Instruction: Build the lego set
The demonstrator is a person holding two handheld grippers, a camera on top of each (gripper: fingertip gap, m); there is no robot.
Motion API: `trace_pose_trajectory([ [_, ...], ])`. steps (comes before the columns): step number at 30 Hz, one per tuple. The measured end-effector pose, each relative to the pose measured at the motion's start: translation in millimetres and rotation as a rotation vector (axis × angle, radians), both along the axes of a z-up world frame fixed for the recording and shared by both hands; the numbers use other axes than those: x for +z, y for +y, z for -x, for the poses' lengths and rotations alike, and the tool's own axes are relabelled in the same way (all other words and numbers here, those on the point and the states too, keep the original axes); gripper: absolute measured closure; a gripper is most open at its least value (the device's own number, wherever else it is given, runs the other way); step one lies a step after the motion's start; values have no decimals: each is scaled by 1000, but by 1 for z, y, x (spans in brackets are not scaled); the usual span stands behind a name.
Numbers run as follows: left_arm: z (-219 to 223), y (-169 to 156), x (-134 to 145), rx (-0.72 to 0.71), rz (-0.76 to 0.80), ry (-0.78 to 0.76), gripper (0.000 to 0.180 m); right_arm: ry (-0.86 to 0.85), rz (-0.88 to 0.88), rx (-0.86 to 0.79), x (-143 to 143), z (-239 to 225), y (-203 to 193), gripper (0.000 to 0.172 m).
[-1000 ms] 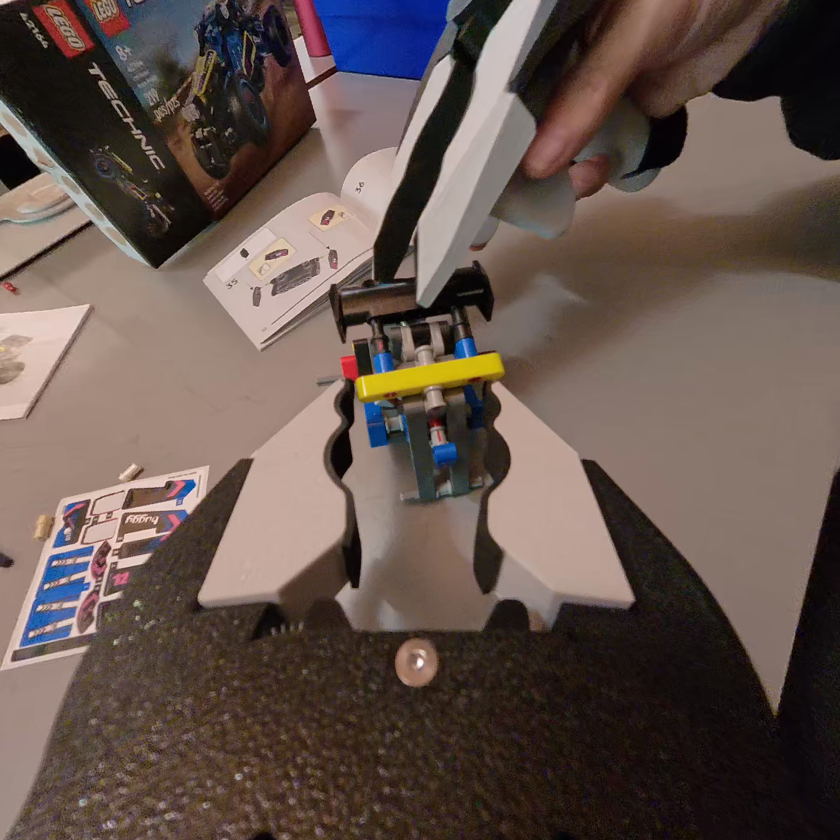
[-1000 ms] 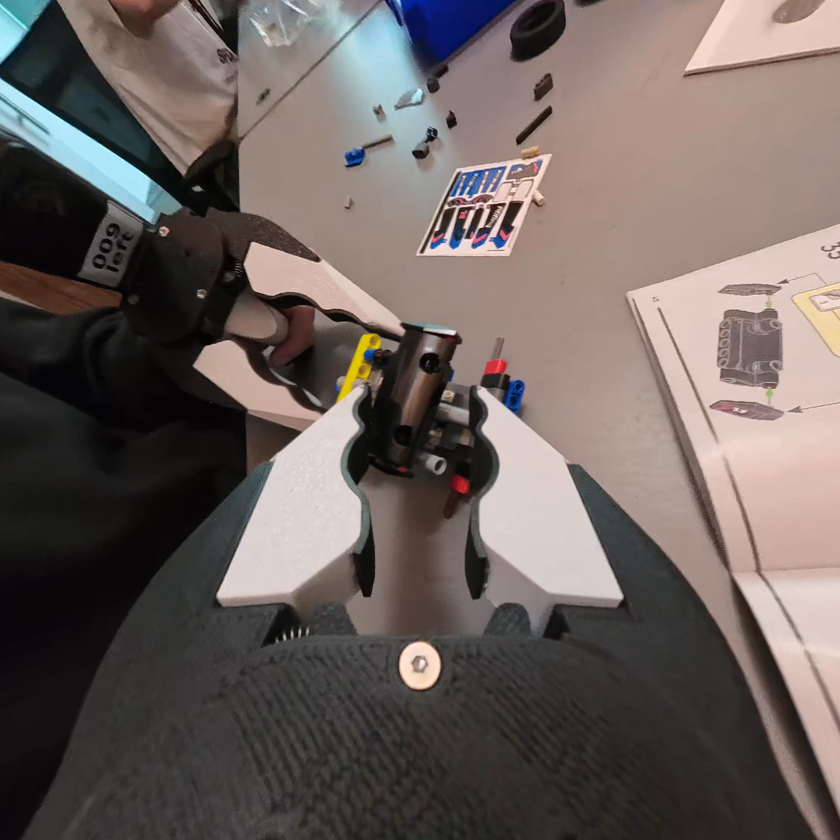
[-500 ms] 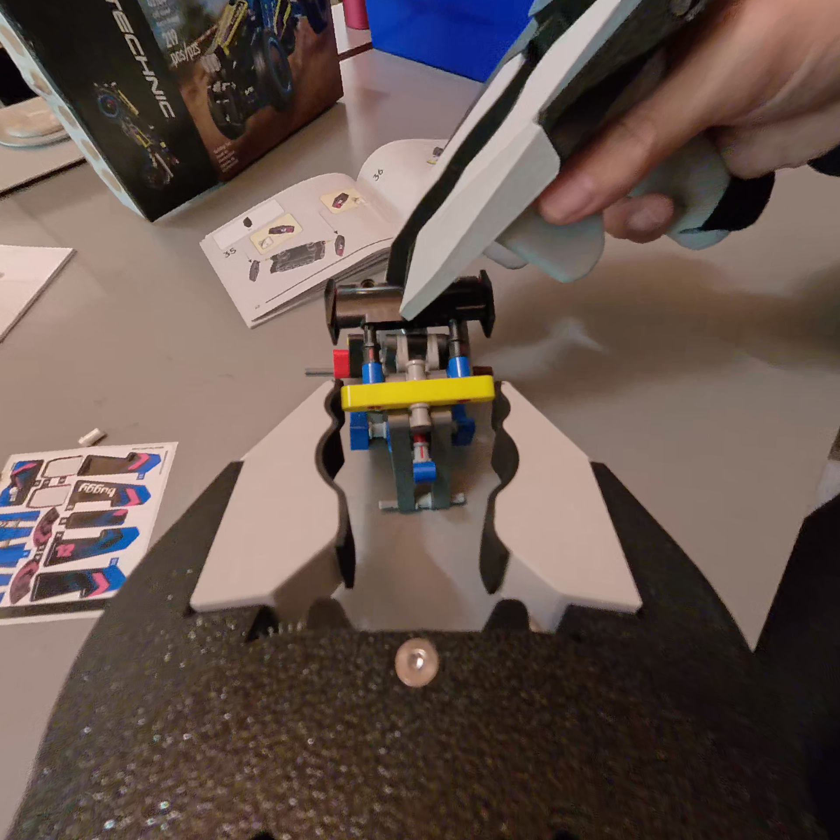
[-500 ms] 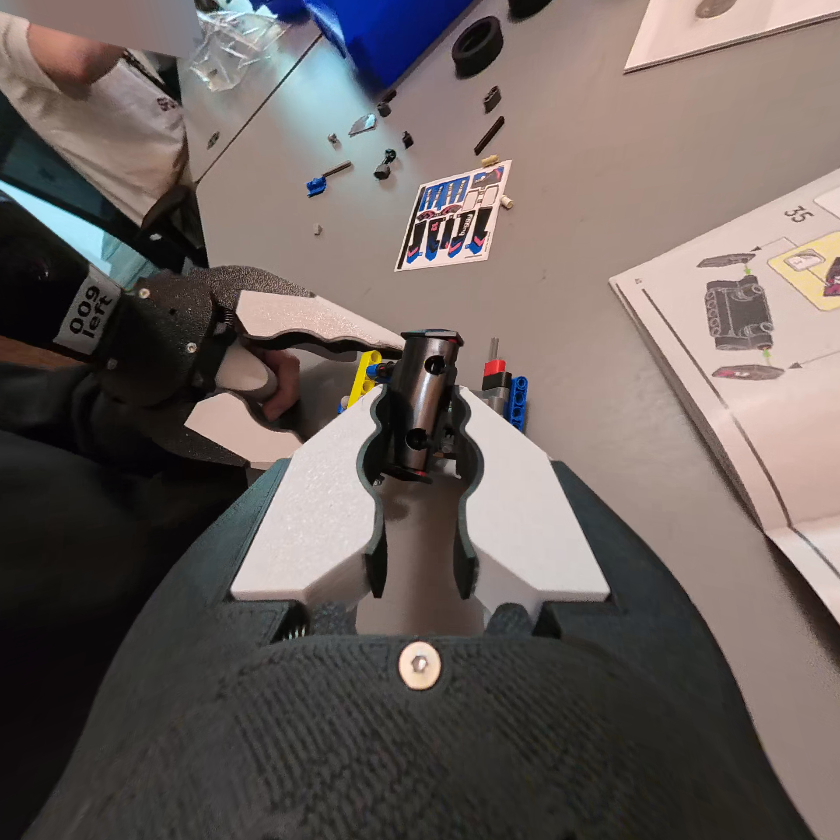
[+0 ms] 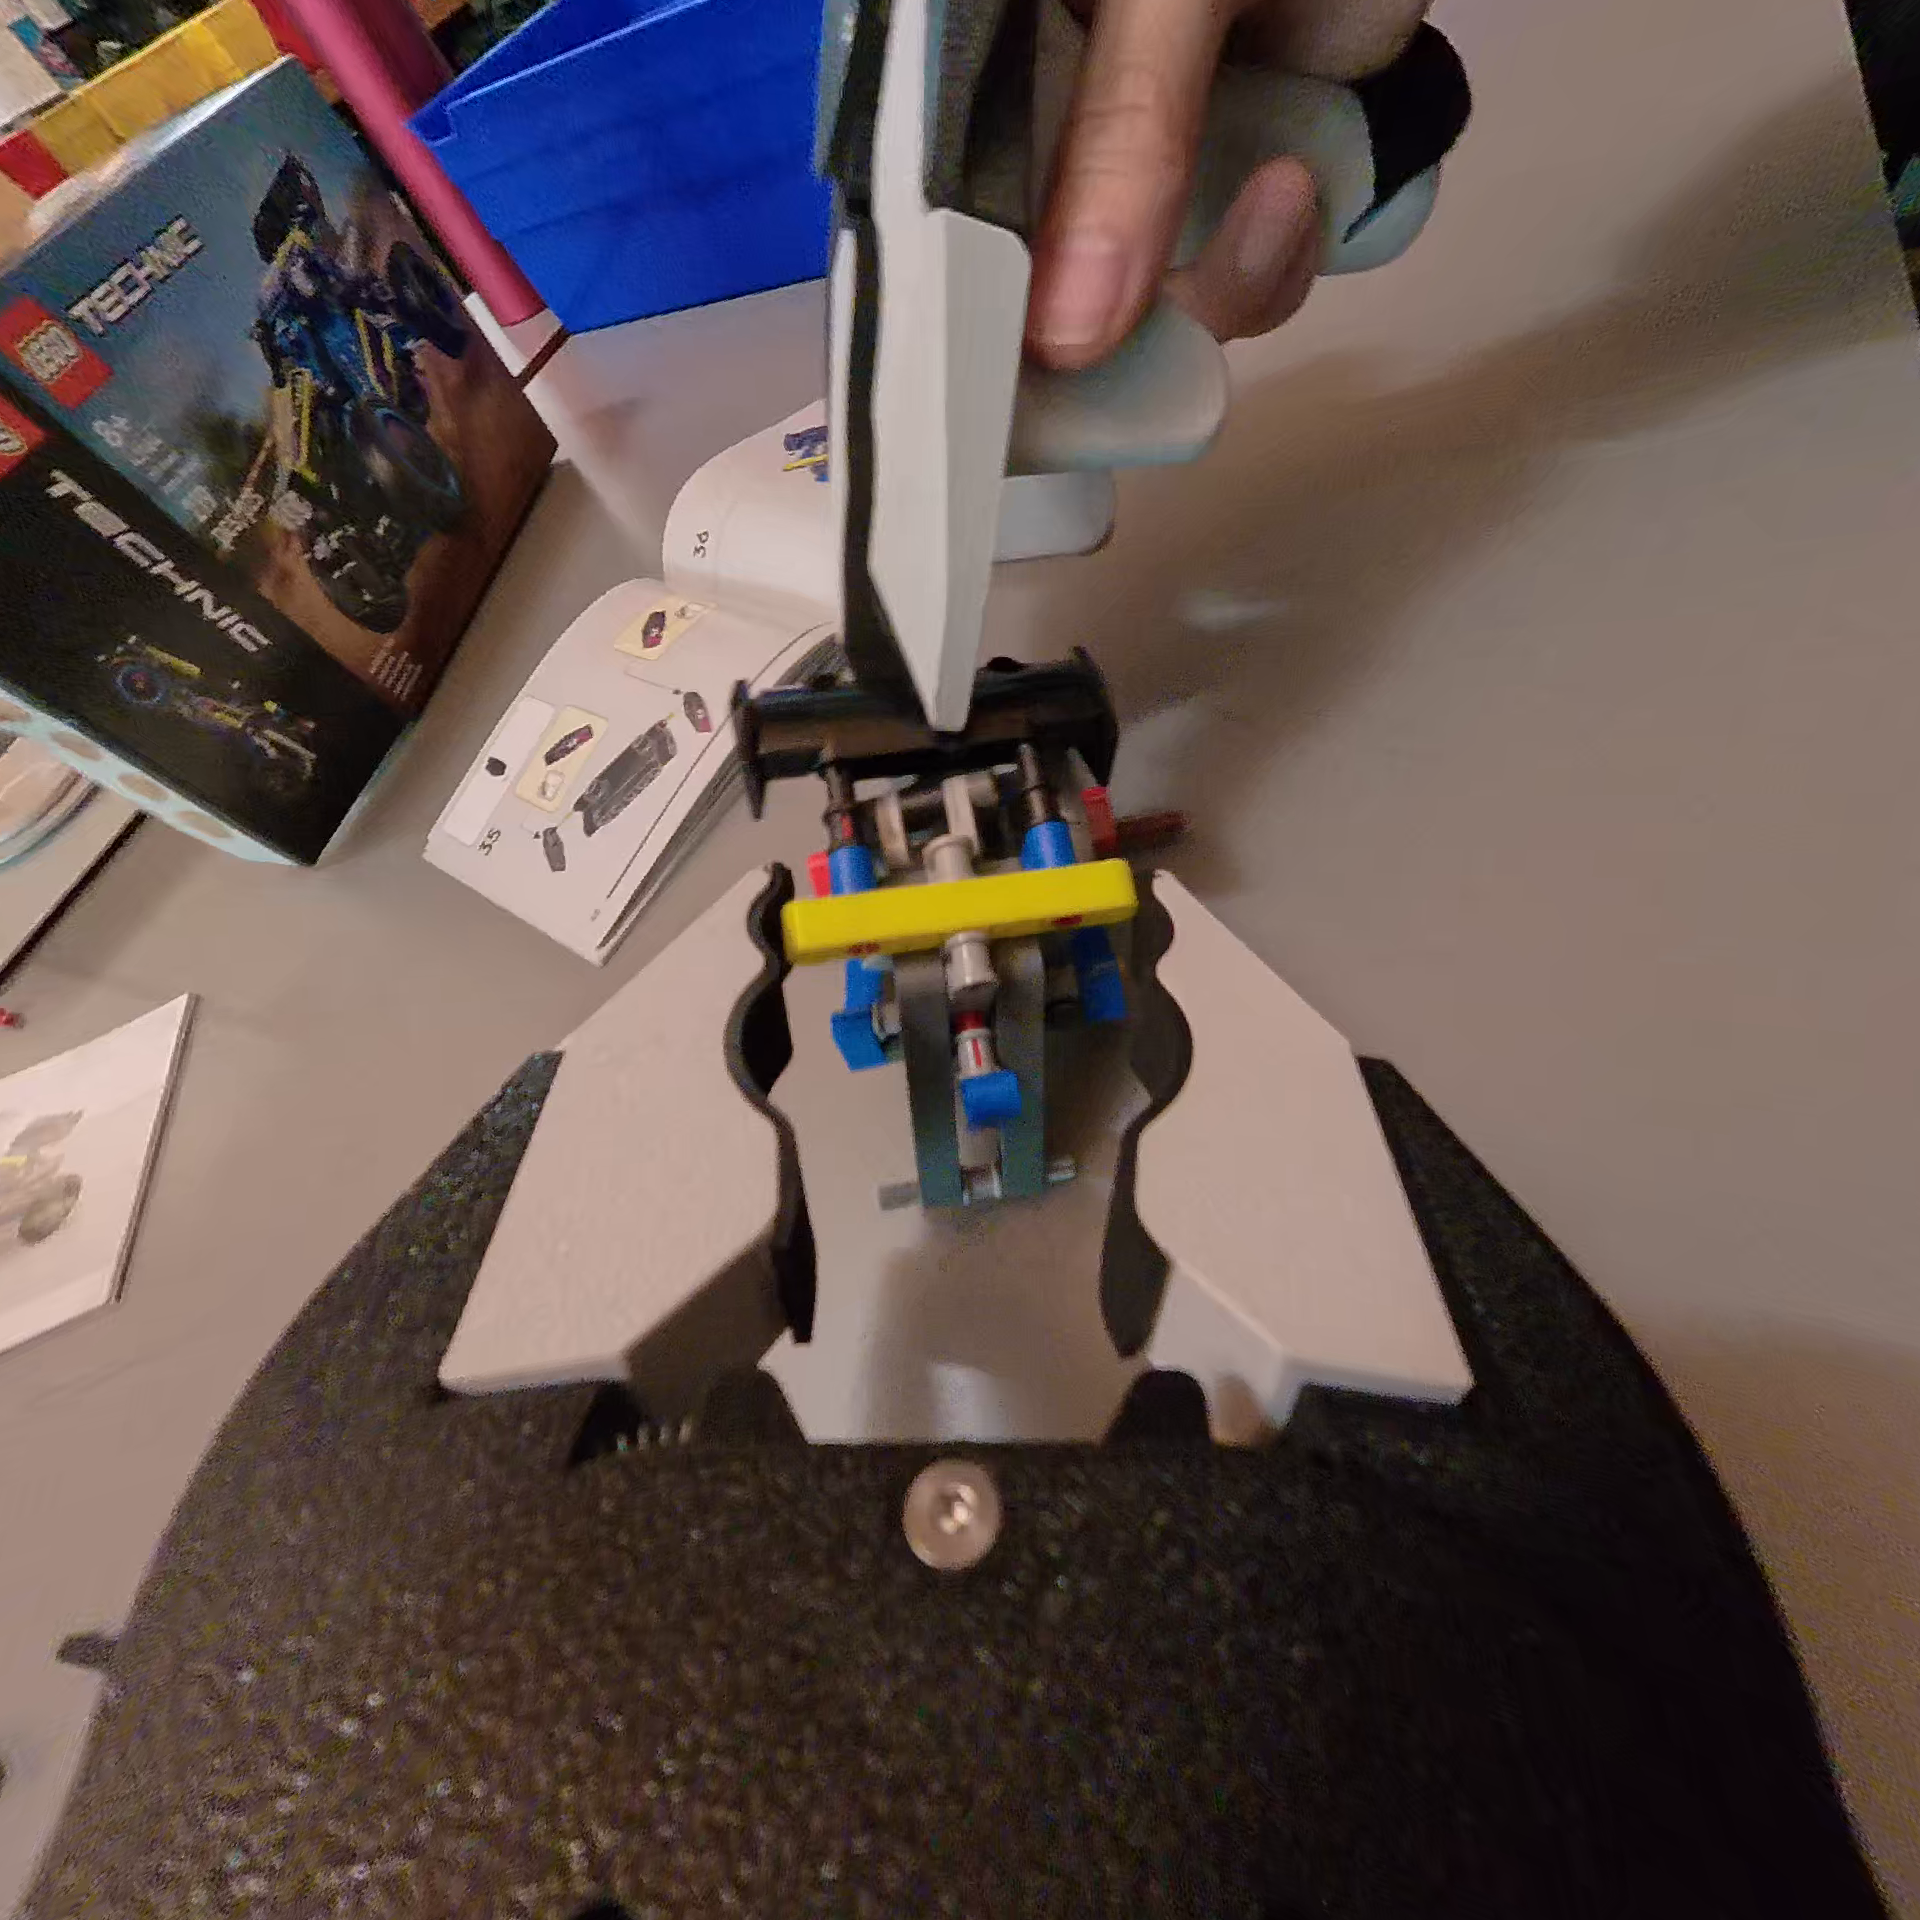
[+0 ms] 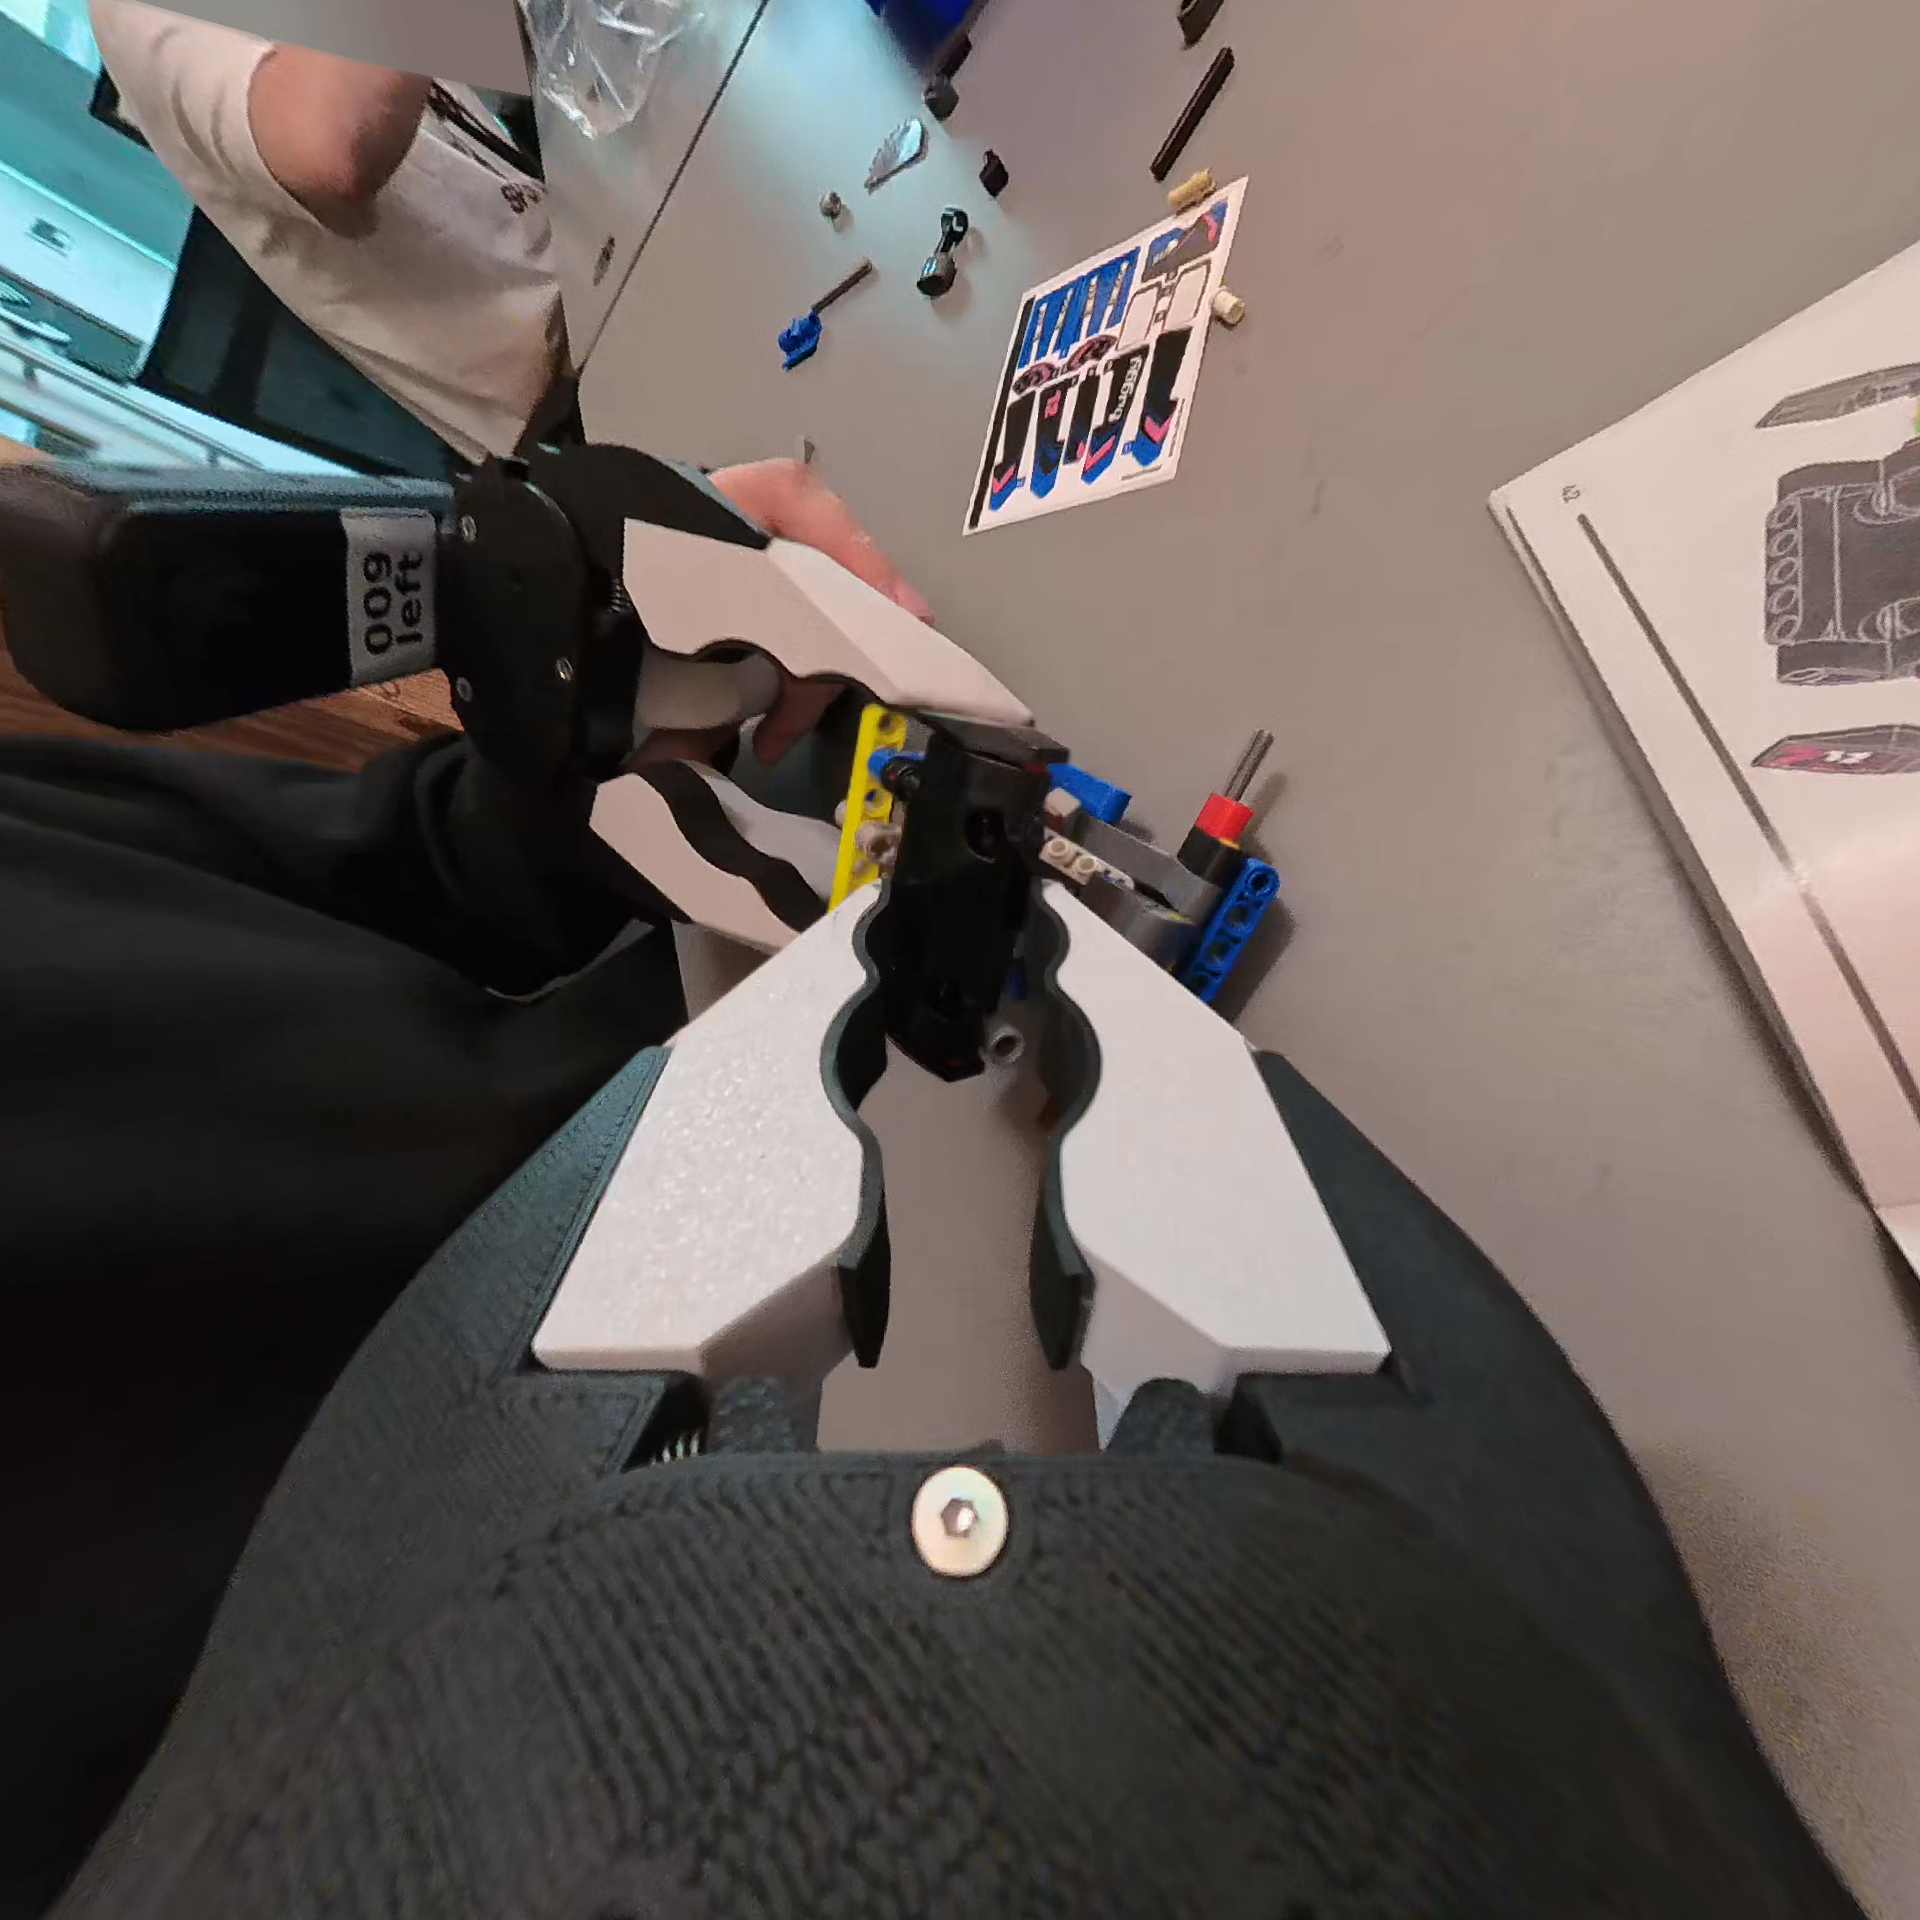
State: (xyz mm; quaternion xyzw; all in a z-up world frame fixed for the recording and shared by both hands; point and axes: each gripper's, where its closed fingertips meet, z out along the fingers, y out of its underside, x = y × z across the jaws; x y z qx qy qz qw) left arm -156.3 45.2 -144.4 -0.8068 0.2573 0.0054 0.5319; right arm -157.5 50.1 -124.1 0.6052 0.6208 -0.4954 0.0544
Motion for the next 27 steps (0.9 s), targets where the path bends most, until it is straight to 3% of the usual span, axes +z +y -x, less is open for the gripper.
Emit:
trace_pose_trajectory([
  [3,0,5,-3,14,0,47,120,-33,-23,18,0,1,-2,151],
  [17,2,5,-4,-19,46,-32,120,-117,-74,-26,0,10,-4,149],
  [27,-1,1,-8,-57,76,-31,121,-170,-171,43,-7,7,-7,148],
])
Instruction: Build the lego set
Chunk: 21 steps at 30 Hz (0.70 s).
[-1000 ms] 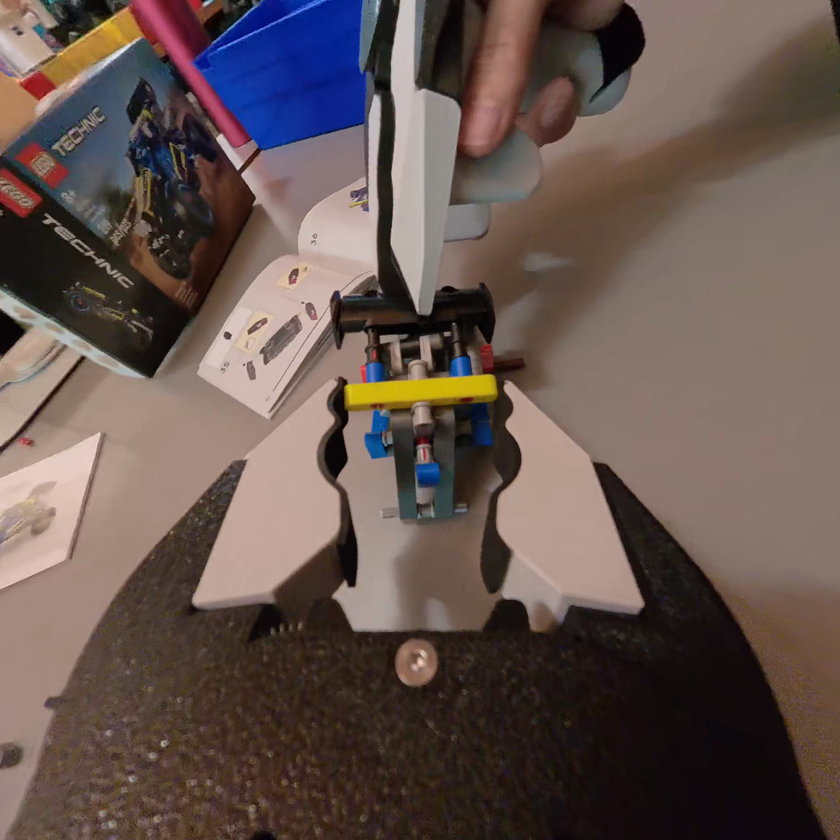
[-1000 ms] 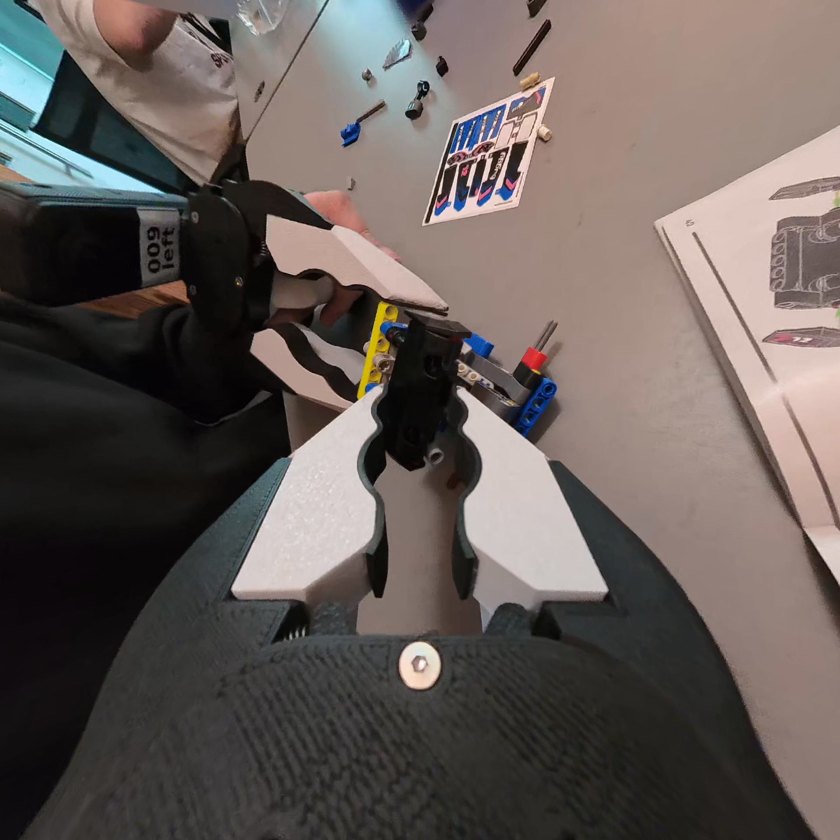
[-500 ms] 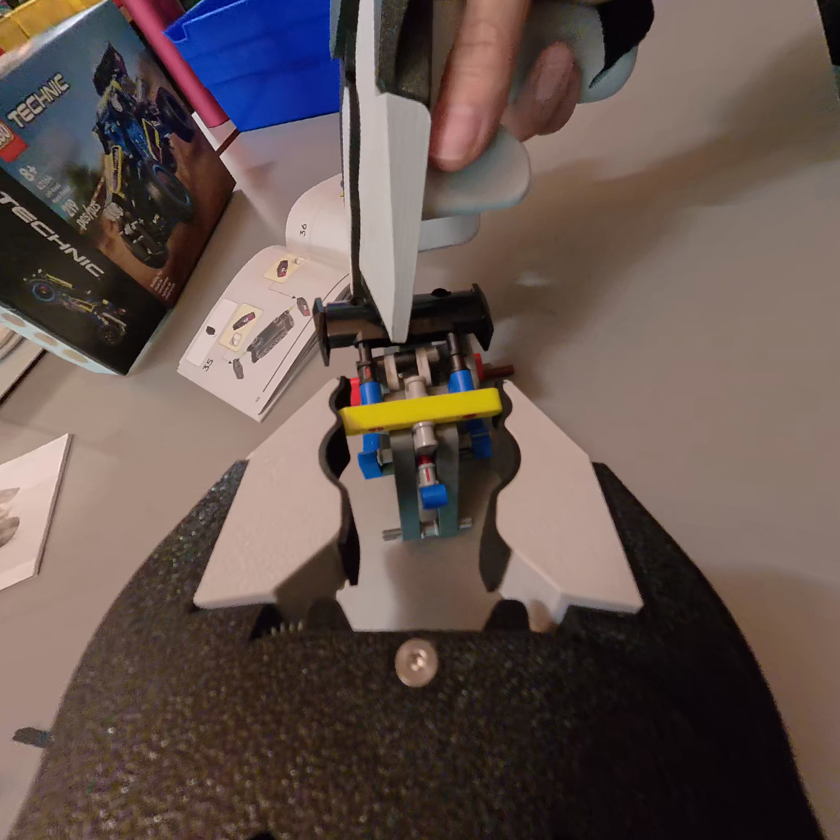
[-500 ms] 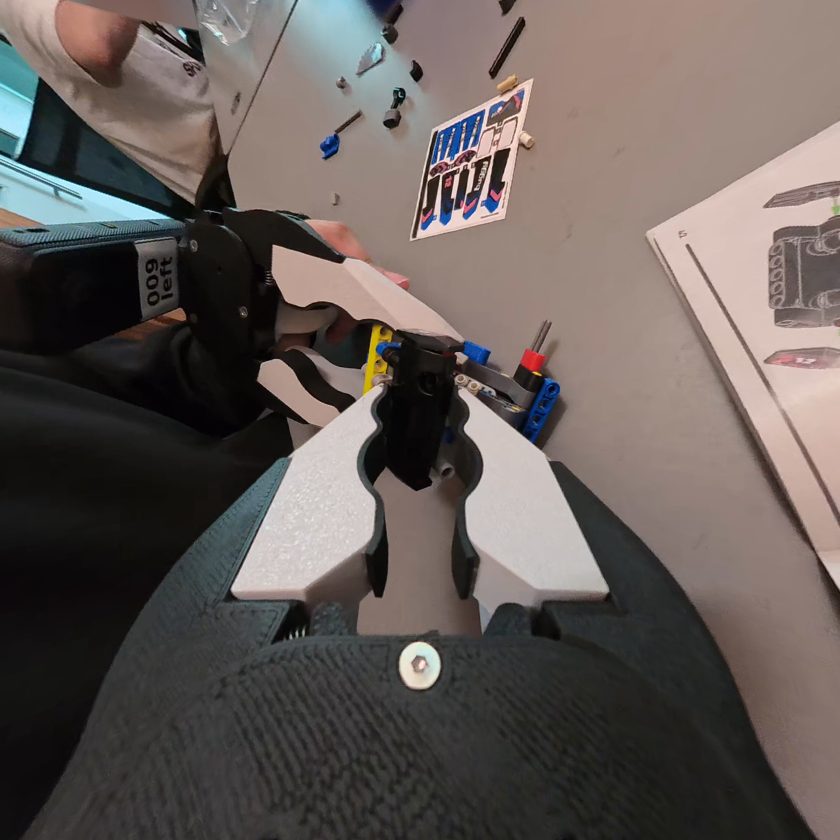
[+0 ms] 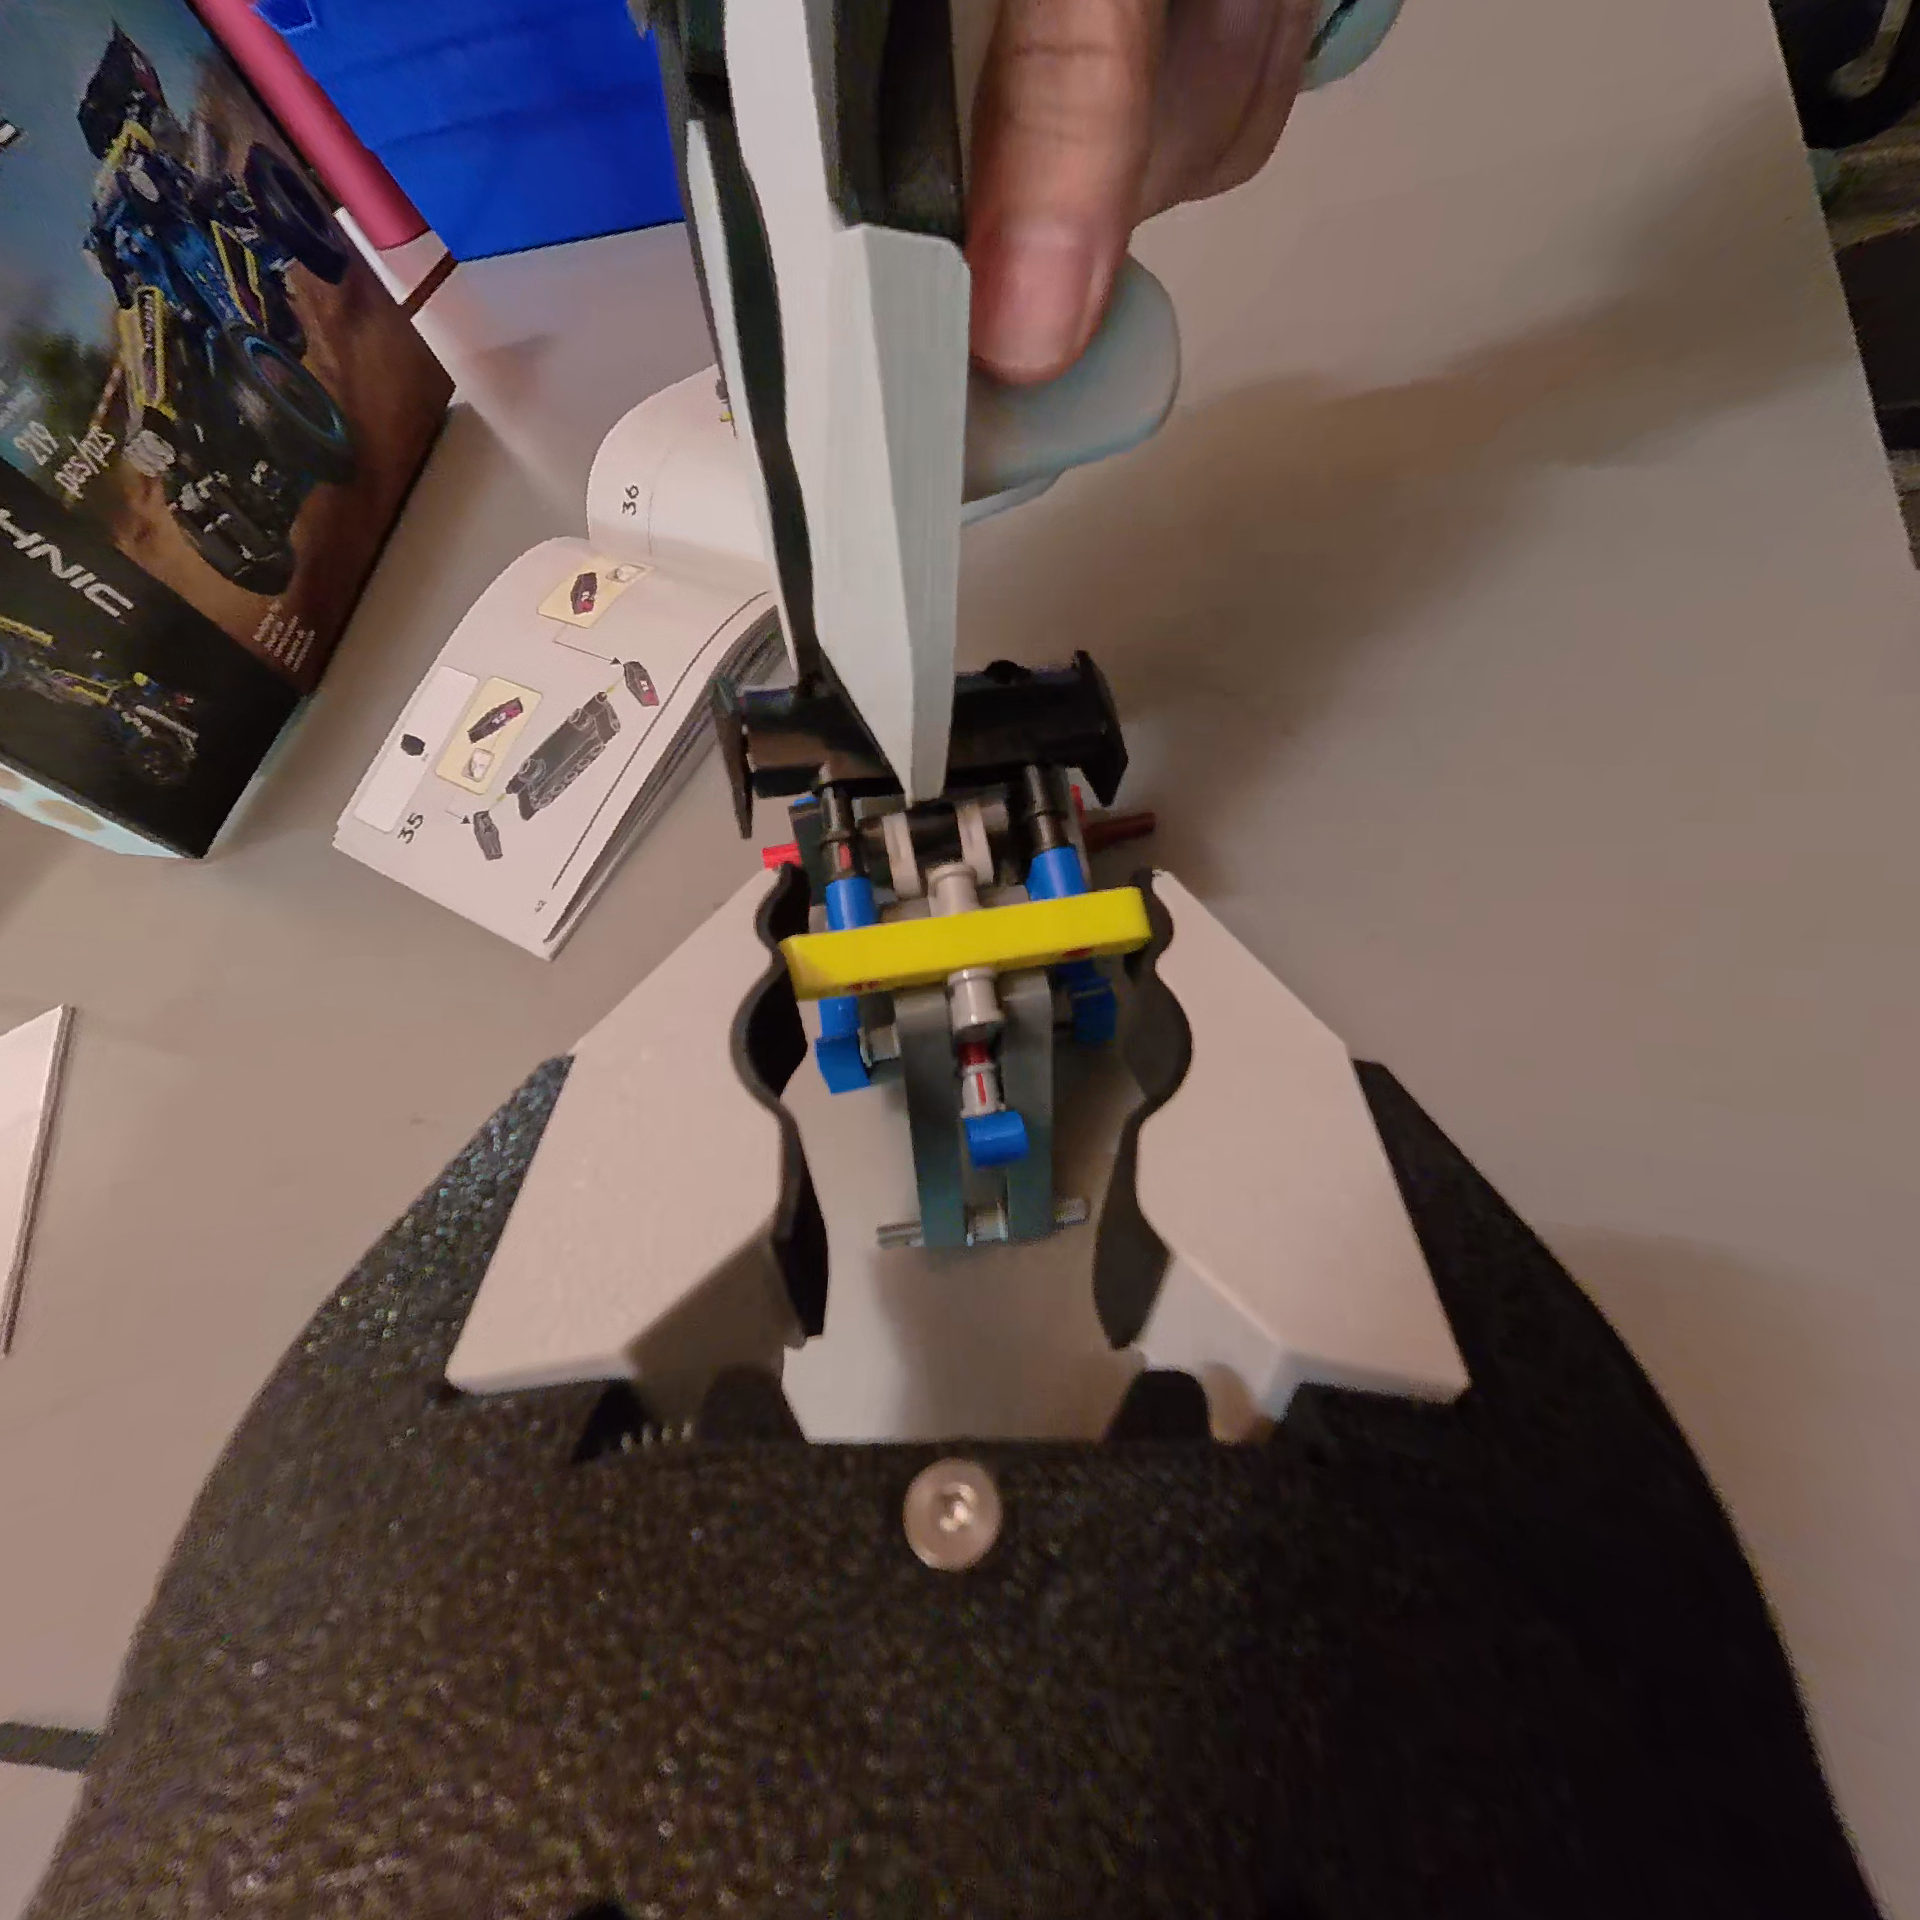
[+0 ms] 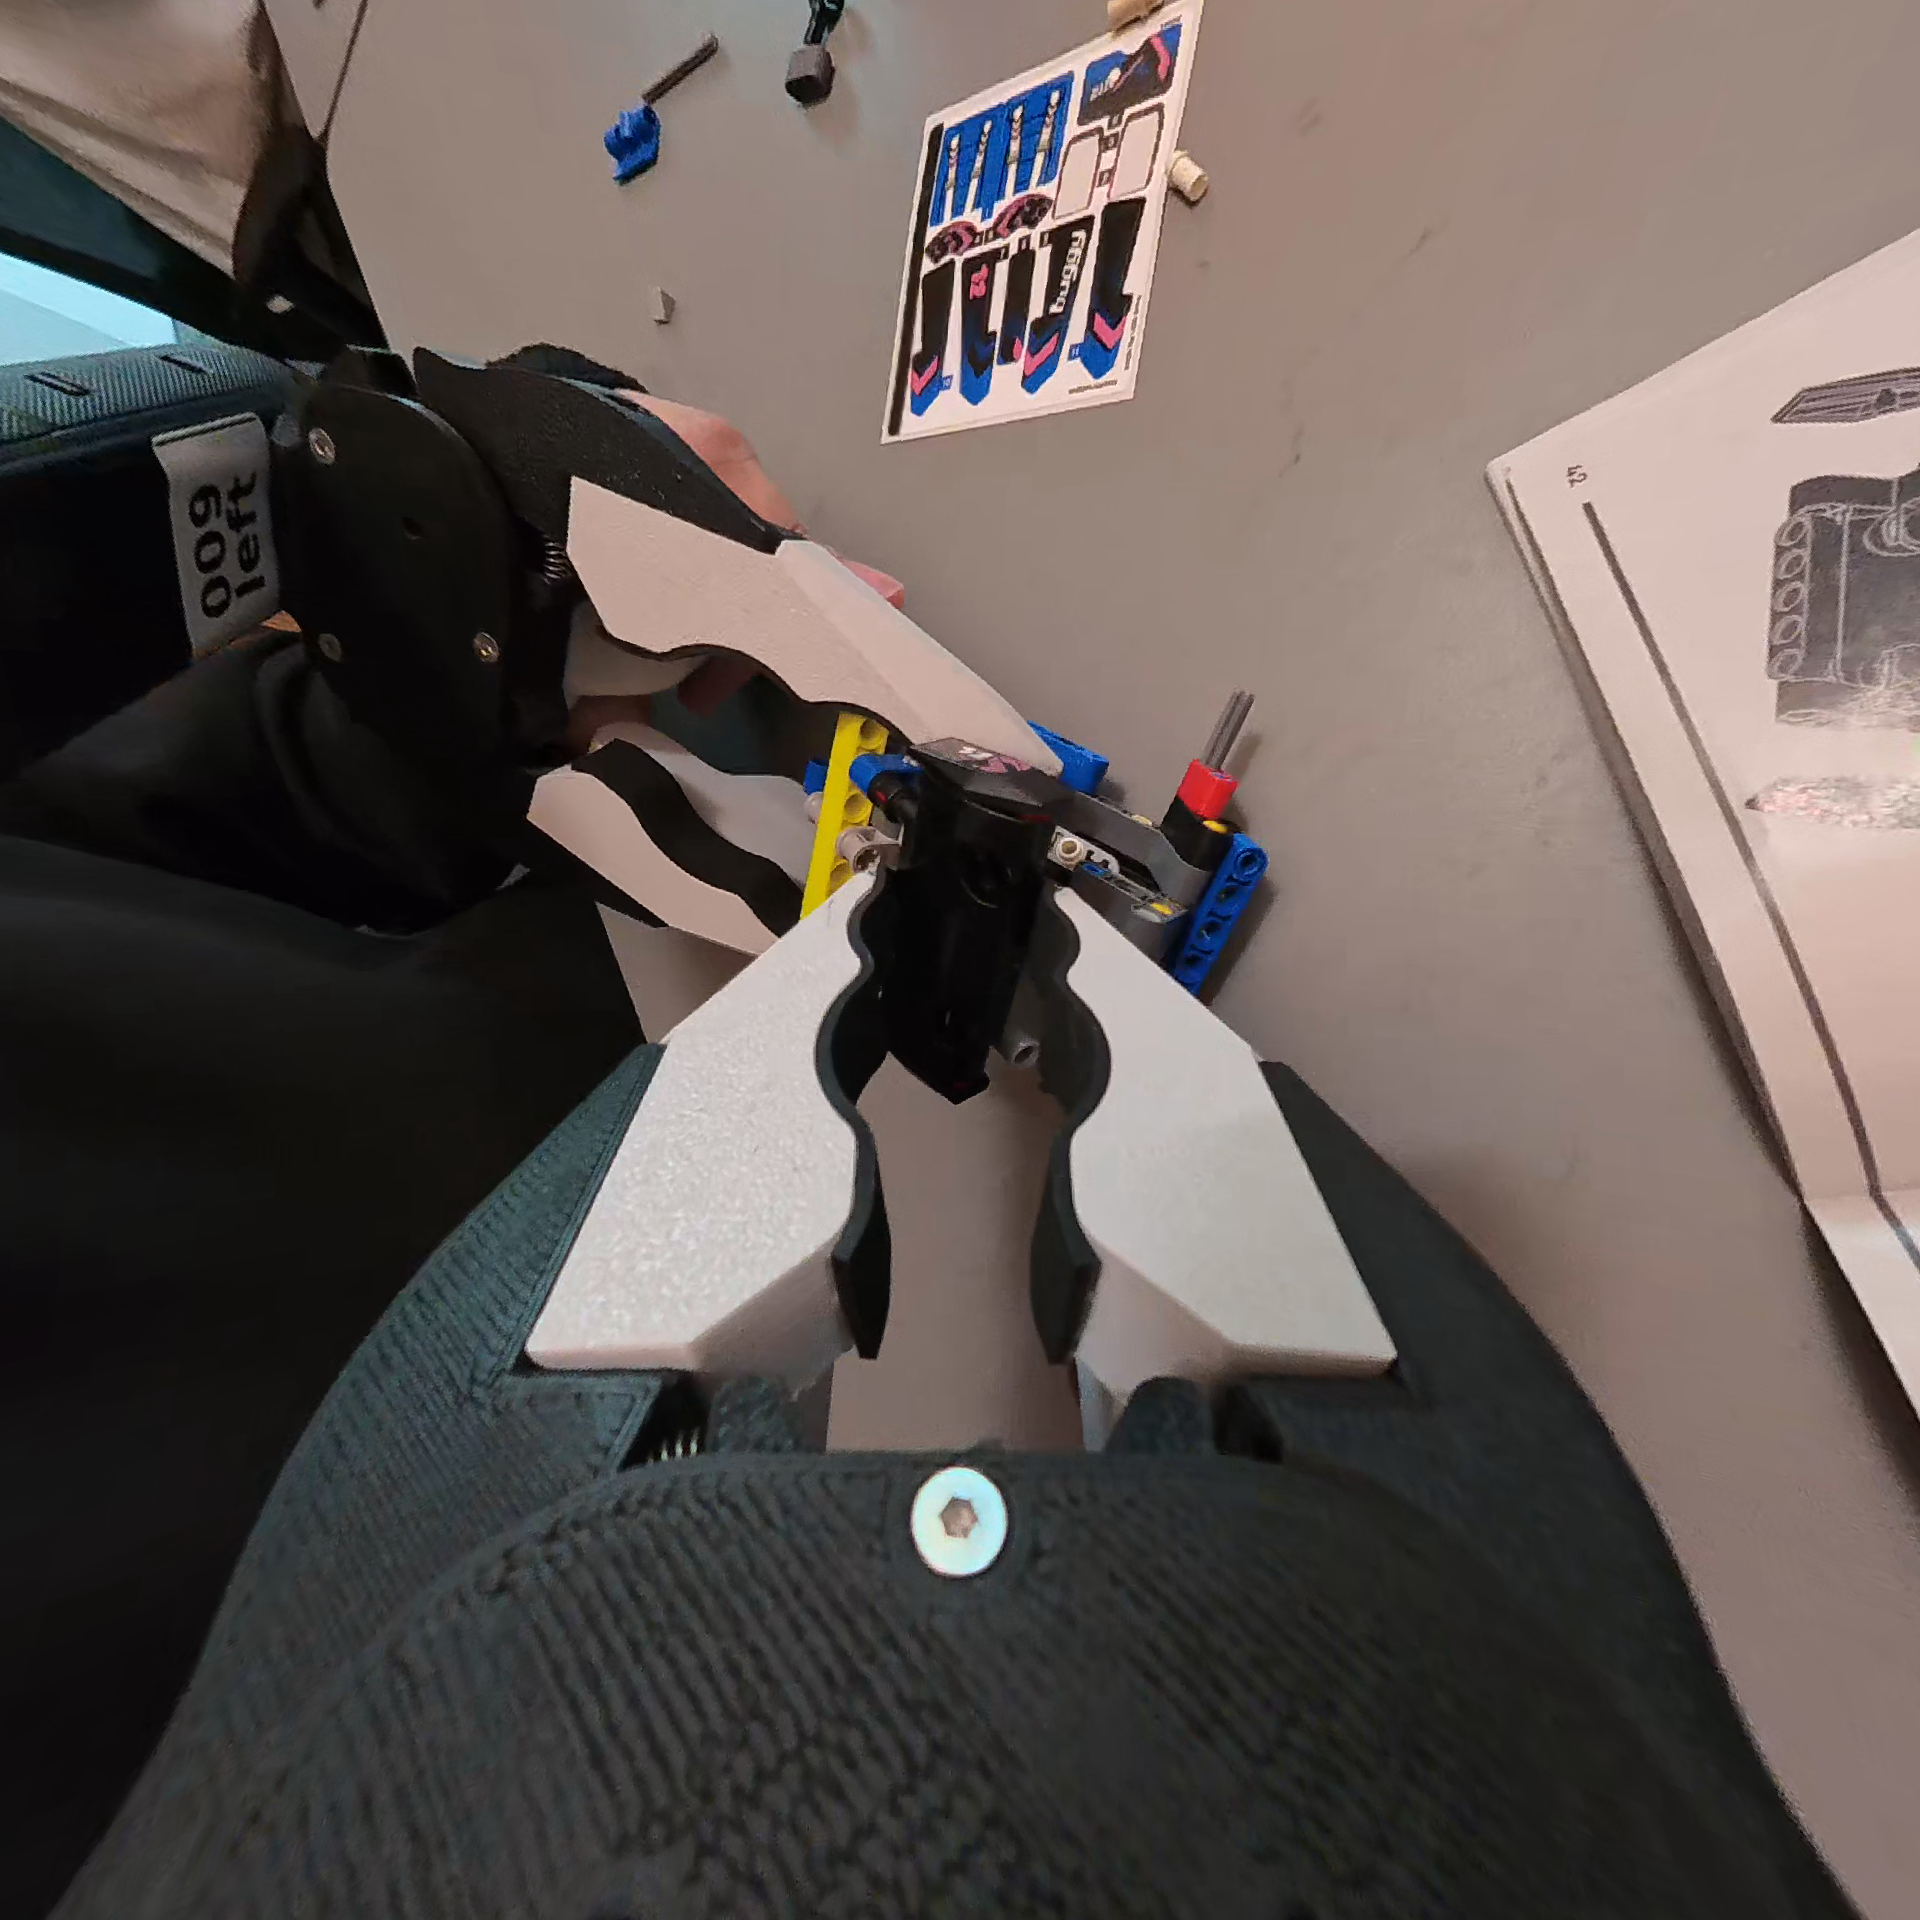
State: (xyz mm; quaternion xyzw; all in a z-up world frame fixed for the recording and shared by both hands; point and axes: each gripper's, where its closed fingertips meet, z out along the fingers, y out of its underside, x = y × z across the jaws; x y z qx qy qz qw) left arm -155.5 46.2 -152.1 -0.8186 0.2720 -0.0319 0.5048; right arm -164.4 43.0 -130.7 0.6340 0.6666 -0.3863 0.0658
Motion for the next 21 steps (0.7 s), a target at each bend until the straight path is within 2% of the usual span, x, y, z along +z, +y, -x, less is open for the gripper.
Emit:
trace_pose_trajectory([
  [14,1,1,0,5,-28,41,121,-81,-256,101,-7,-1,1,144],
  [21,-1,-3,4,-36,-44,11,120,-45,199,28,6,-2,-4,150],
])
